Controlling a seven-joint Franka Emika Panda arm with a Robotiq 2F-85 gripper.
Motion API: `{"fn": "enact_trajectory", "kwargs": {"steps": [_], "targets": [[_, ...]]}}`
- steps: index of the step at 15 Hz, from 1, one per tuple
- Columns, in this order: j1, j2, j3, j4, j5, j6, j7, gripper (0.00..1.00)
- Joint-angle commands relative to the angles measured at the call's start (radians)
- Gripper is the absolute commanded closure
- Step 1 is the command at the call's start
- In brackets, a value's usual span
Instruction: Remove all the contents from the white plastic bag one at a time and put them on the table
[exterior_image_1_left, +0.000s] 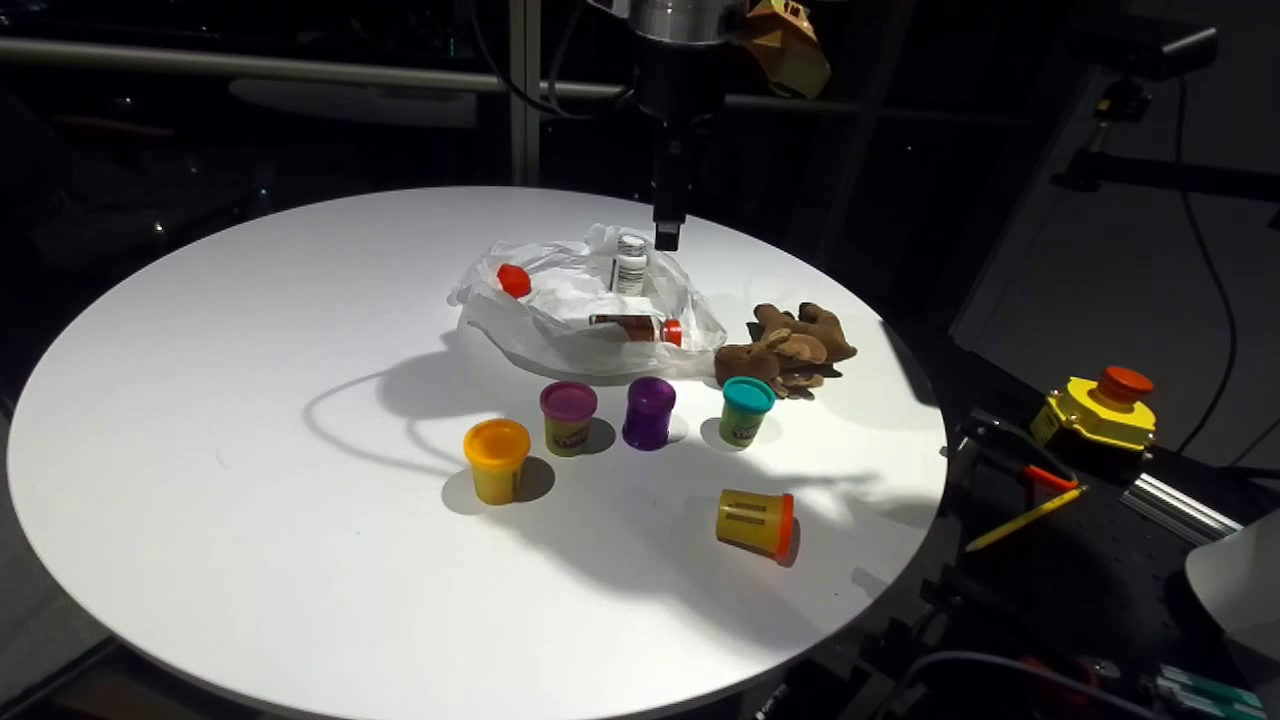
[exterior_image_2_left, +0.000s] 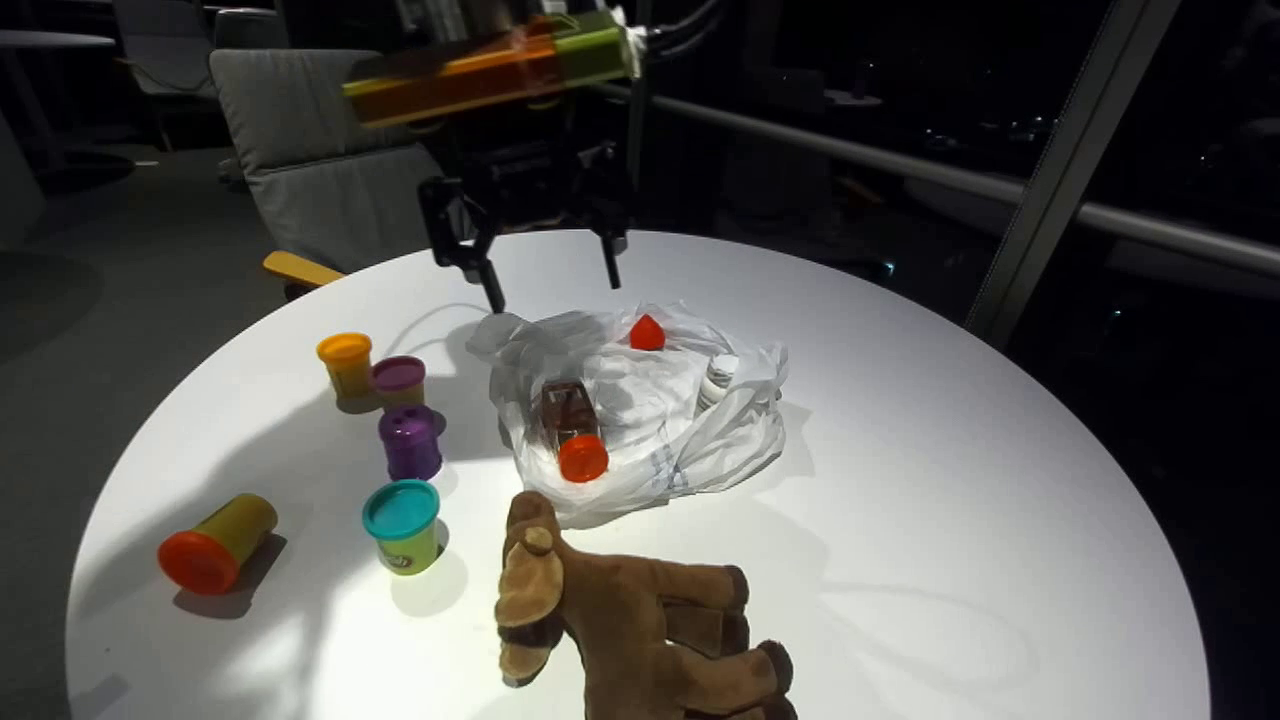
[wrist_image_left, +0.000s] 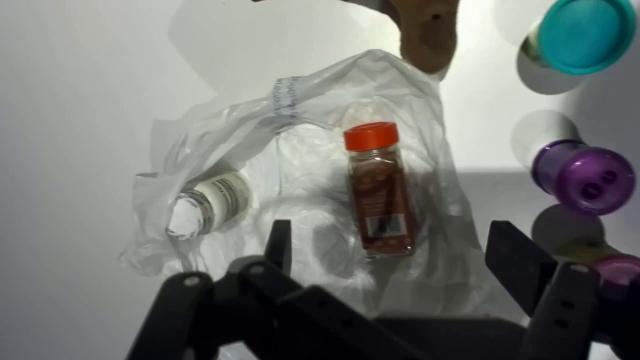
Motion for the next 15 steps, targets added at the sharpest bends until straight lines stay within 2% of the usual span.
{"fn": "enact_trajectory", "kwargs": {"steps": [1,8,15], "targets": [[-0.046,0.149,-0.025,0.110,-0.023,0.061,-0.051,0.00],[-0.097,0.325,-0.004,0.161,0.051,0.129,-0.133,0.00],[-0.126,0.371,0.038,0.169,0.147,0.145,-0.195,0.00]]}}
